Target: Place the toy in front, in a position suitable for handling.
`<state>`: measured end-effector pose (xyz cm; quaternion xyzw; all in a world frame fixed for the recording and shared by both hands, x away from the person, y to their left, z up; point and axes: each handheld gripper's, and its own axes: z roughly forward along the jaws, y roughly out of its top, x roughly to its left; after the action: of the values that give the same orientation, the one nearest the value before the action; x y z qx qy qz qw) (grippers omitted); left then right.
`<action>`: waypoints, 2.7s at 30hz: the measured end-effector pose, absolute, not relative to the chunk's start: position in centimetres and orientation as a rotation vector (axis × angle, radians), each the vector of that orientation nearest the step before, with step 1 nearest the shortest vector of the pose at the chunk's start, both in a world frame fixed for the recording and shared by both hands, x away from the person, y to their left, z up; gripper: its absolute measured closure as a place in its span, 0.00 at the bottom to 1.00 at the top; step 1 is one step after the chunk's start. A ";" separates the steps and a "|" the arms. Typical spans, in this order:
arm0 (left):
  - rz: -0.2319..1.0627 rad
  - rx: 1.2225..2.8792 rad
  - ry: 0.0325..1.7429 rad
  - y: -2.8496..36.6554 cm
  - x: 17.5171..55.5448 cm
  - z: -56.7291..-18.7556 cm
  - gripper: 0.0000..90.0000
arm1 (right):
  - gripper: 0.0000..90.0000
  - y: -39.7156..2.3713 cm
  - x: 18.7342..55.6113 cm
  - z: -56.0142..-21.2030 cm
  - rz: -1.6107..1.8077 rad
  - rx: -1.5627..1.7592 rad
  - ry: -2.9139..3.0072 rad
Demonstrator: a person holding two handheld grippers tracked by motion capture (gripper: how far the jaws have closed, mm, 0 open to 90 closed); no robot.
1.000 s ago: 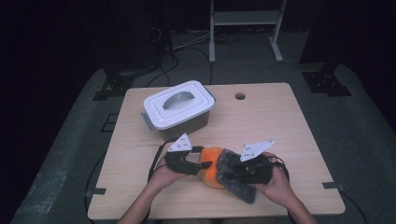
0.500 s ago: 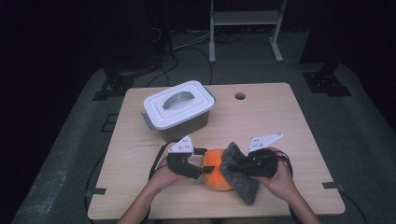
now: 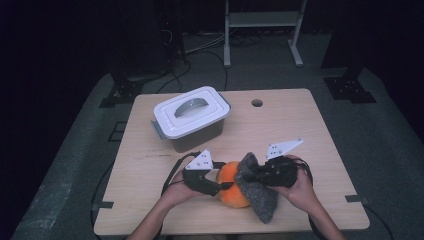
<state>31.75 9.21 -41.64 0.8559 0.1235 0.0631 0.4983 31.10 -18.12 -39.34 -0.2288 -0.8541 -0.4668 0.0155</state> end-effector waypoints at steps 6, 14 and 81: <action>0.111 2.055 0.361 9.9 32.4 -41.8 0.34 | 0.84 -18.6 30.7 -40.4 -1.344 -0.670 -2.640; 0.163 2.078 0.218 8.7 31.1 -41.5 0.37 | 0.84 -19.4 31.2 -38.2 -1.504 -0.728 -2.610; 0.121 2.059 0.246 9.4 31.4 -41.3 0.29 | 0.85 -19.8 31.3 -40.0 -1.463 -0.806 -2.606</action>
<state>31.38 9.40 -41.27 0.8541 0.1022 0.0503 0.5075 31.26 -19.77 -40.04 -0.2603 -0.8417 -0.4724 0.0232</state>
